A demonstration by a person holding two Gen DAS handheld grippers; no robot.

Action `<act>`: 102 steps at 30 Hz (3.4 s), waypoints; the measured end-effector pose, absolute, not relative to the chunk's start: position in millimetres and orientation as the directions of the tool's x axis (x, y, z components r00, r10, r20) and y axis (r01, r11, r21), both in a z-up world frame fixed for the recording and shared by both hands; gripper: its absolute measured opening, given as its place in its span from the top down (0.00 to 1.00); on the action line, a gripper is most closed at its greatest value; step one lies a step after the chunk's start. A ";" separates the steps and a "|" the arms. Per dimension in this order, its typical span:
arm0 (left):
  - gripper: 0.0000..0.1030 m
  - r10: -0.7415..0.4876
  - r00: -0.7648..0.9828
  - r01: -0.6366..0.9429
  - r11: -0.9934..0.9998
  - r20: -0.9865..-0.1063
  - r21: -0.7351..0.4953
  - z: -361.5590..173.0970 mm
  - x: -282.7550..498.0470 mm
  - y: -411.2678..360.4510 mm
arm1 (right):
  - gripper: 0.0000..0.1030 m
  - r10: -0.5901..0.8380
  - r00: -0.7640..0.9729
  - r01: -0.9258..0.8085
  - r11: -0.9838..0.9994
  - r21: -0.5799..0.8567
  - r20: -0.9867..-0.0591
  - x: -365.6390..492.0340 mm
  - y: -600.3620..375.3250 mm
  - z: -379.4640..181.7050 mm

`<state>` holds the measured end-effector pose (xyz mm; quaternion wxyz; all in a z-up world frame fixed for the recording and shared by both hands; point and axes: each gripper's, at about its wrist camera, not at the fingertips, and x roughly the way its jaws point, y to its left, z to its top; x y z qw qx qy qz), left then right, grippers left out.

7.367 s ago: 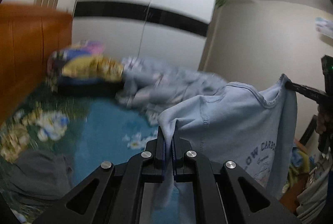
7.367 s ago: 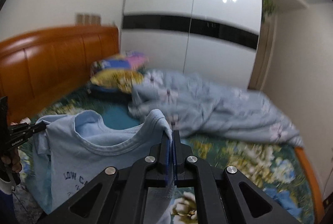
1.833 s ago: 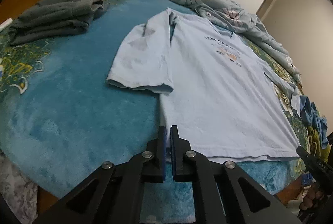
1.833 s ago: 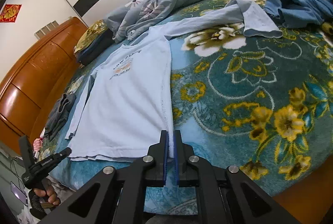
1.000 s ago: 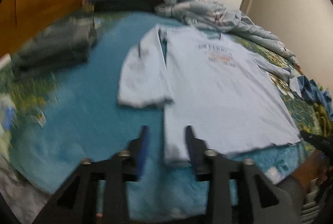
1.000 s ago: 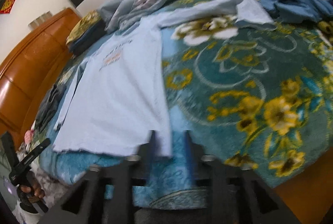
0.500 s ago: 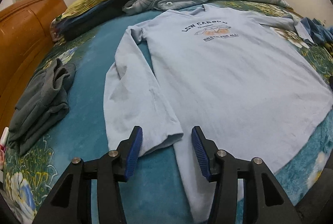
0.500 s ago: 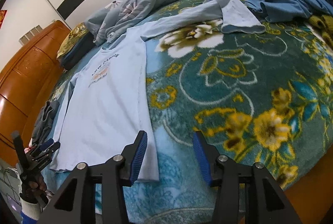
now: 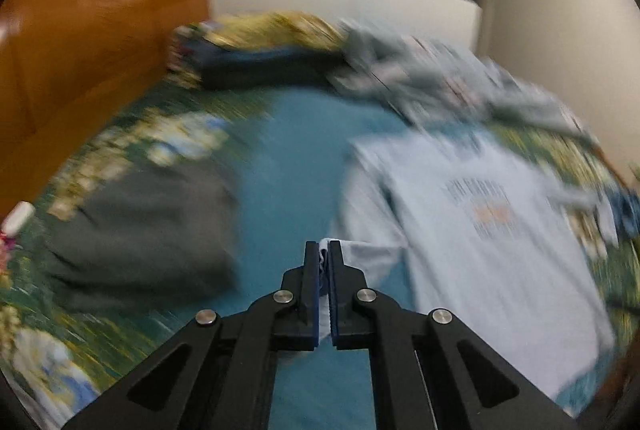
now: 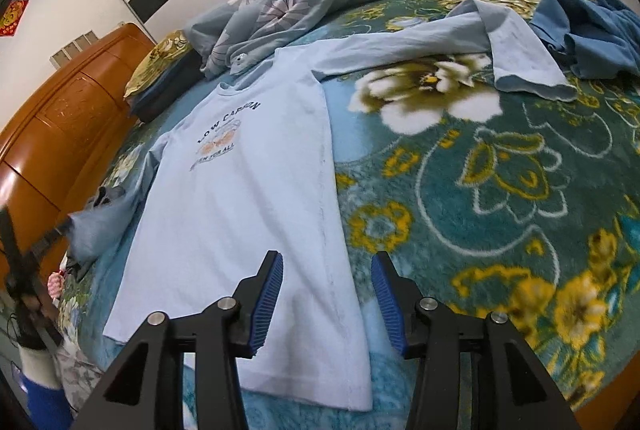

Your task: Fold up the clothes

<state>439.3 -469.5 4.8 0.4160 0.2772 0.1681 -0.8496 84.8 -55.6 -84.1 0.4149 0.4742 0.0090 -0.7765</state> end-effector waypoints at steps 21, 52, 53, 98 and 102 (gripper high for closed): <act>0.95 -0.639 -0.132 0.978 -0.207 -0.758 0.004 -59.7 504.8 -656.2 | 0.52 -0.588 -0.294 0.616 -0.719 0.322 -0.753 30.5 -64.7 -79.2; 0.58 -0.607 -0.410 0.889 -0.433 -0.680 -0.150 -0.9 457.3 -474.3 | 0.95 -0.437 -0.366 0.899 -0.395 -0.190 -0.822 -92.2 -56.3 -70.5; 0.58 -0.607 -0.412 0.886 -0.442 -0.679 -0.143 0.5 452.6 -471.6 | 0.96 -0.473 -0.346 0.899 -0.416 -0.141 -0.810 -98.9 -52.5 -61.7; 0.50 -0.494 -0.550 0.795 -0.557 -0.673 -0.241 -28.7 427.4 -500.0 | 0.95 -0.613 0.137 0.874 -0.296 0.386 -0.778 8.9 -438.3 43.4; 0.50 -0.470 -0.550 0.788 -0.566 -0.690 -0.241 -38.6 421.0 -504.7 | 0.95 -0.529 0.177 0.879 -0.294 0.375 -0.830 40.9 -485.9 -20.1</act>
